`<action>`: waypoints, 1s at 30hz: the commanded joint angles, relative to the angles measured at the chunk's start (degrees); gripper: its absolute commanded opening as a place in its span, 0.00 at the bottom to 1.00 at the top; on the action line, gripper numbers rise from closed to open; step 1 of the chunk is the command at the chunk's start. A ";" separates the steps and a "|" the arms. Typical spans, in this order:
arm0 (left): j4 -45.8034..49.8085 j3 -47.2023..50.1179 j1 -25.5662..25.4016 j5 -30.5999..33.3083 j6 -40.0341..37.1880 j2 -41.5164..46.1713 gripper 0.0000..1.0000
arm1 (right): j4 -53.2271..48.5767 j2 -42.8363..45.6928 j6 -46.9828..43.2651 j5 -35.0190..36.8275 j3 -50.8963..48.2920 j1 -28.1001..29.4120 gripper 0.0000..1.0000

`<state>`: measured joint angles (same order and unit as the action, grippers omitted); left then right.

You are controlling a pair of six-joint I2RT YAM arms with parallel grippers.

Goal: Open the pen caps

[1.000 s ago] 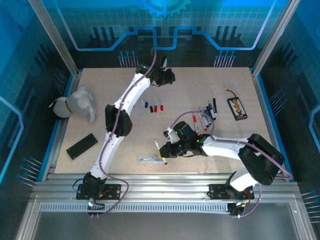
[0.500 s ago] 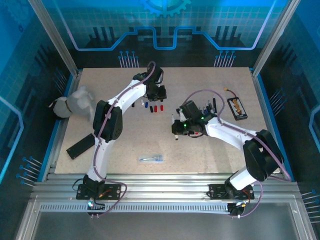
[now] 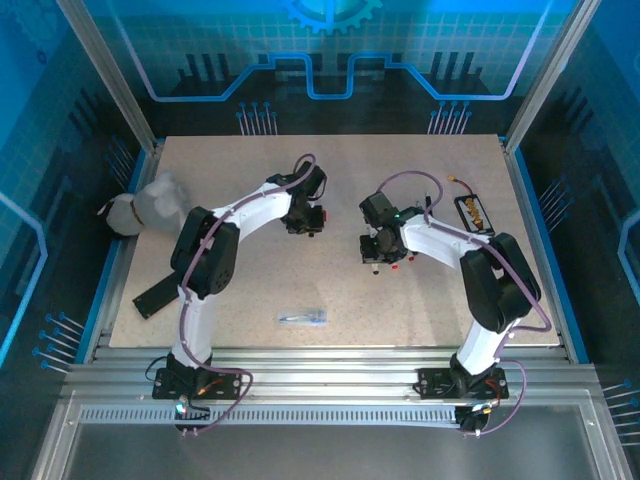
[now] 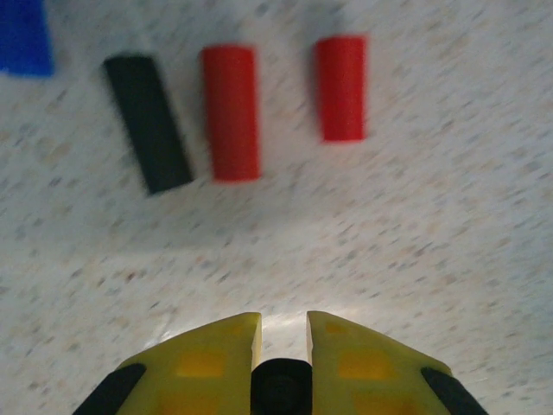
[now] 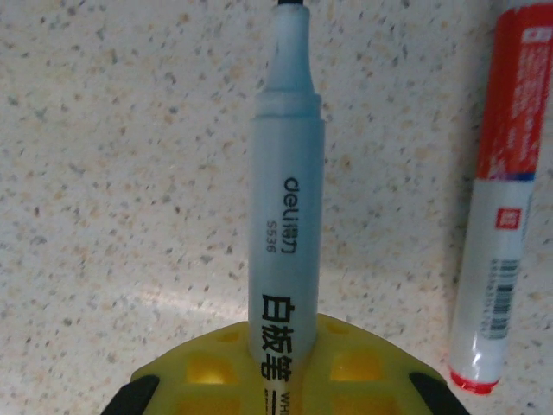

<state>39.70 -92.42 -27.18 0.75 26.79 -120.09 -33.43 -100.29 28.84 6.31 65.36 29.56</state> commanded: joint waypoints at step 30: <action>4.24 2.64 -0.33 11.28 -2.83 3.51 0.27 | -12.65 -11.74 -2.27 15.06 9.08 -0.28 0.18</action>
<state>40.84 -87.15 -27.29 10.04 25.26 -116.84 -42.30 -110.48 26.81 18.04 72.95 29.56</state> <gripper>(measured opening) 0.265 0.177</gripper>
